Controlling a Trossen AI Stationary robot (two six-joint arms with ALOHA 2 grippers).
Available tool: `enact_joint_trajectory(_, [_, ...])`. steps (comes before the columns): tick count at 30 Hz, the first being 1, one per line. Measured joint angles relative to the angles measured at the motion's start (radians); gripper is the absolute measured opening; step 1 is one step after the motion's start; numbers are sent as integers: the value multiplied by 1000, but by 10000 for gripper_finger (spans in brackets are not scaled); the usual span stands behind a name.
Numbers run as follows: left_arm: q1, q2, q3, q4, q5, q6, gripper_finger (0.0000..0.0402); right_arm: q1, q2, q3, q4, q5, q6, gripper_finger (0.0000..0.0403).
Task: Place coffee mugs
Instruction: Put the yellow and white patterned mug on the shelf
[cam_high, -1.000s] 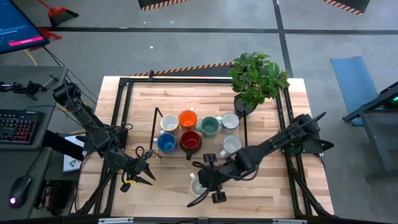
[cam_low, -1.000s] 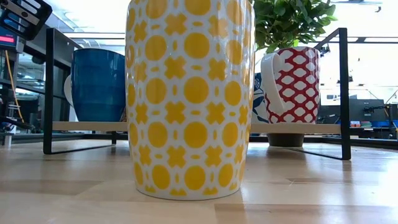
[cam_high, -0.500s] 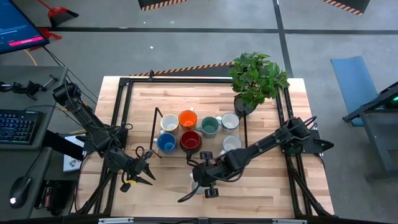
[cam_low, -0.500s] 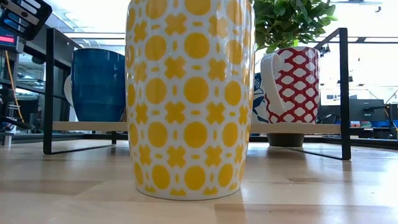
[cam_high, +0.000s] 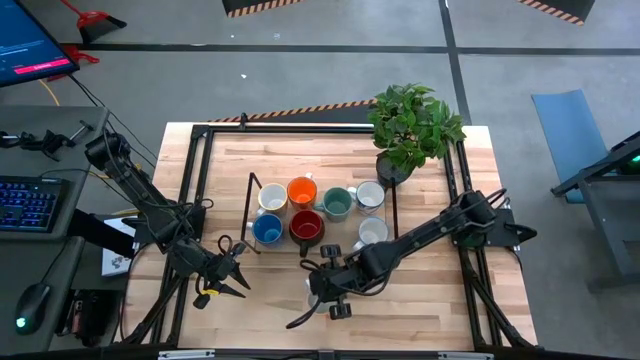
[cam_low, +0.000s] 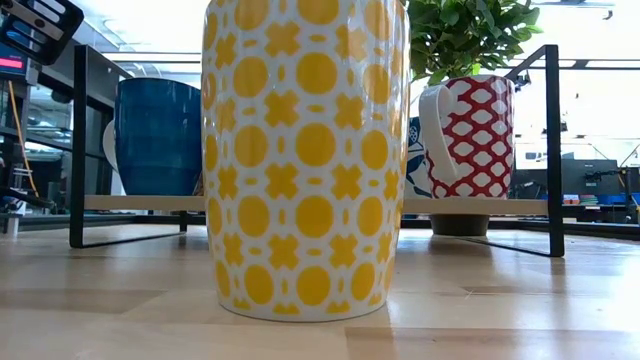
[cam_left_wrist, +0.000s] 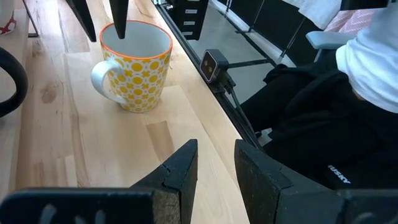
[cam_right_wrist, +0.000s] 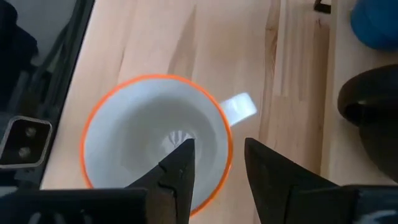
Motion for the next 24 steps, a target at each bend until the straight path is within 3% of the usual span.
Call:
enact_joint_trajectory(18, [0,0,0,1,0,0,94,0,34,1,-4,-10,2,119])
enact_joint_trajectory(24, [0,0,0,0,0,0,94,0,53,1,-40,-65,40,119])
